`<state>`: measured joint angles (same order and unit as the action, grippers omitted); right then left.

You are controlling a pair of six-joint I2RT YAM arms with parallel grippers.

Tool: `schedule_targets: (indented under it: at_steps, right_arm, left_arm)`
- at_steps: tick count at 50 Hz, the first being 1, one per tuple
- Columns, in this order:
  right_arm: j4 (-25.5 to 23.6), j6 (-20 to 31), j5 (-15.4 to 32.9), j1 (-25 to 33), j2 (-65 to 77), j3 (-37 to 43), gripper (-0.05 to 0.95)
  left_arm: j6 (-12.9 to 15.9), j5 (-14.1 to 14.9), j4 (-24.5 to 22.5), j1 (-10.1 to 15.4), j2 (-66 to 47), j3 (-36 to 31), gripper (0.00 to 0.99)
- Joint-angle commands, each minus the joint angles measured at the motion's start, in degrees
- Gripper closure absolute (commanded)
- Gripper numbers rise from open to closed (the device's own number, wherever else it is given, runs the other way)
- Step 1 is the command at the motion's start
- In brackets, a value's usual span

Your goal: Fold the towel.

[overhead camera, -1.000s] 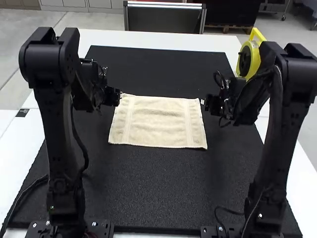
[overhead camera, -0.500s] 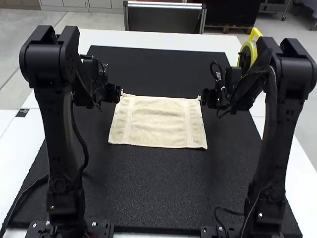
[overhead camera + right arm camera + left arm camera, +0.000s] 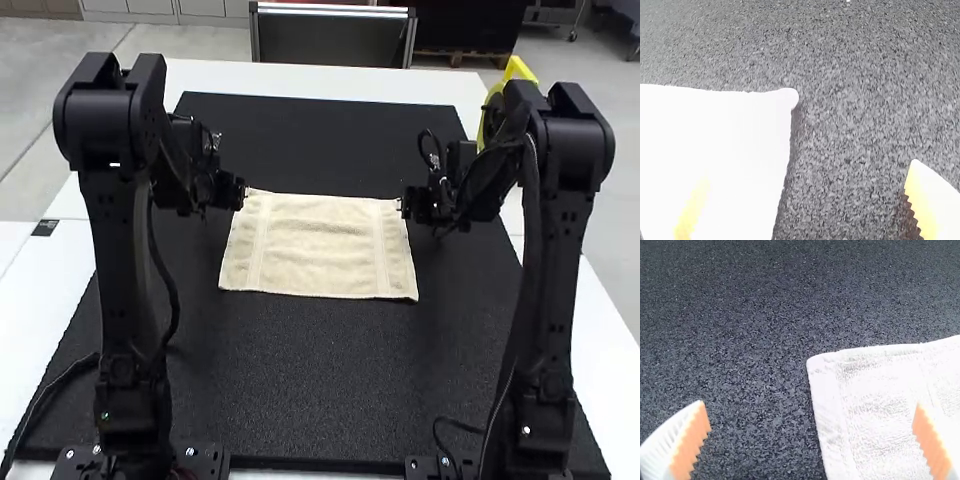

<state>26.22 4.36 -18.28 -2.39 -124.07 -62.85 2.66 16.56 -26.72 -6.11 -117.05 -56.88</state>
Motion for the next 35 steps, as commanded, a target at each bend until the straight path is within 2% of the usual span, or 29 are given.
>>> schedule_targets:
  at_steps: [1, 16, 35]
  right_arm:
    - [0.3, 0.6, -1.3, -1.5, -0.6, -2.1, -0.01]
    - [-0.6, 0.4, -1.4, -2.7, -2.6, -5.0, -0.01]
    - [-0.4, 0.0, -1.5, -2.9, -3.7, -5.7, 0.00]
  left_arm:
    - [0.9, 0.8, 0.3, -0.1, -1.2, -2.4, 0.043]
    - [1.0, 1.4, 3.2, 0.7, -4.6, -6.4, 0.044]
    - [0.9, 1.4, 2.9, 2.2, -8.0, -9.0, 0.044]
